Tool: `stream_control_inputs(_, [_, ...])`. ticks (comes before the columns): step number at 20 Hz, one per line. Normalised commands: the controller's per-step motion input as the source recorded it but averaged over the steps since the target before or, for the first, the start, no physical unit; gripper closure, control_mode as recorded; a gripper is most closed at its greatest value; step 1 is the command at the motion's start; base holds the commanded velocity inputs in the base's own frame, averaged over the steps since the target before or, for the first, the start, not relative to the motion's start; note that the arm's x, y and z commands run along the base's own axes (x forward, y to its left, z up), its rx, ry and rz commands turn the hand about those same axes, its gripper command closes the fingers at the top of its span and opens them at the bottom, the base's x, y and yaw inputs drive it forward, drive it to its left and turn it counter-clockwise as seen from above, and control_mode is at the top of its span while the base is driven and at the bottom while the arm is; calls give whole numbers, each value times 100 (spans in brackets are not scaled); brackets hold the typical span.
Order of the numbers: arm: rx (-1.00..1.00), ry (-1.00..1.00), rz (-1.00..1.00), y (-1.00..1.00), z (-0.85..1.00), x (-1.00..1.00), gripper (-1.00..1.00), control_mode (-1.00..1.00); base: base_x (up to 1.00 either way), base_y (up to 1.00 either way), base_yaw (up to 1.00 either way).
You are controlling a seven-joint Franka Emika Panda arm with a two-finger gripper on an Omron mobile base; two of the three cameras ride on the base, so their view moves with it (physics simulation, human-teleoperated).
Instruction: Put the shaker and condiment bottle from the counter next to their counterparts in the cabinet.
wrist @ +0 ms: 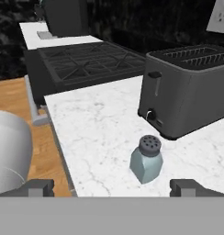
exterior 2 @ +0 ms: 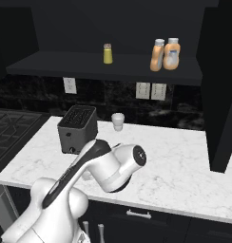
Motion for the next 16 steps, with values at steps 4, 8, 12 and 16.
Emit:
stream_control_inputs(4, [0,0,9,7,-12,22,-100,-100,0,0,0])
stream_control_inputs(8, [0,0,9,11,-22,17,-100,-100,0,0,0])
stream_control_inputs(12, [0,0,8,10,-28,7,-100,-100,0,0,0])
stream_control_inputs(16, [0,0,1,12,-20,2,-100,-100,0,0,0])
